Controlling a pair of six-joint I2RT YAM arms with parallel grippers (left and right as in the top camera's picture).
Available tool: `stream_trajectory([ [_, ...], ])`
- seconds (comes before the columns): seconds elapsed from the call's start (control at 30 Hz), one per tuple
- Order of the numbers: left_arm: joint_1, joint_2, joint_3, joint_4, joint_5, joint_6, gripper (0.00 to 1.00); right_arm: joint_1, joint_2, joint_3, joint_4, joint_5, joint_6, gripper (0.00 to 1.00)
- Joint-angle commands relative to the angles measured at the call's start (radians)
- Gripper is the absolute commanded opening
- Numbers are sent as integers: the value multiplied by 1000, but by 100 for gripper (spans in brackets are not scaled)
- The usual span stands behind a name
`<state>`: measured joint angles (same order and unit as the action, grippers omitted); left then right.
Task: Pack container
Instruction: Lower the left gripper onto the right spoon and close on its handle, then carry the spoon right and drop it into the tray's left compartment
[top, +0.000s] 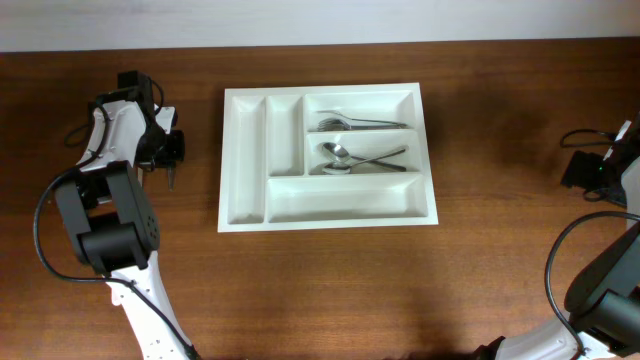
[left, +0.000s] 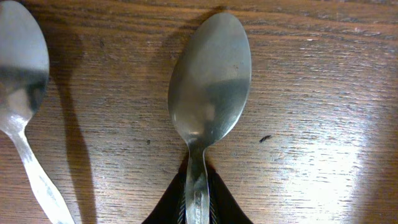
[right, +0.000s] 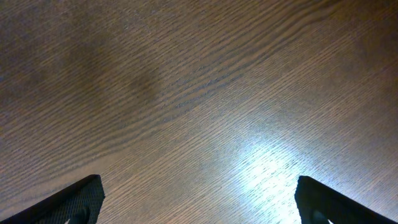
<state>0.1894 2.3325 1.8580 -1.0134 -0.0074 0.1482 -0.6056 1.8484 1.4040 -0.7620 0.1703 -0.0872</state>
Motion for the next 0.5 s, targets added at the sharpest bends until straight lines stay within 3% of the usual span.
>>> stream_trajectory([
  [0.0,0,23,46,-8,2,-2,4,3,-11,-7,0,1,-3,99],
  [0.47,-7,23,155,-94,45,-2,5,3,-11,-7,0,1,-3,99],
])
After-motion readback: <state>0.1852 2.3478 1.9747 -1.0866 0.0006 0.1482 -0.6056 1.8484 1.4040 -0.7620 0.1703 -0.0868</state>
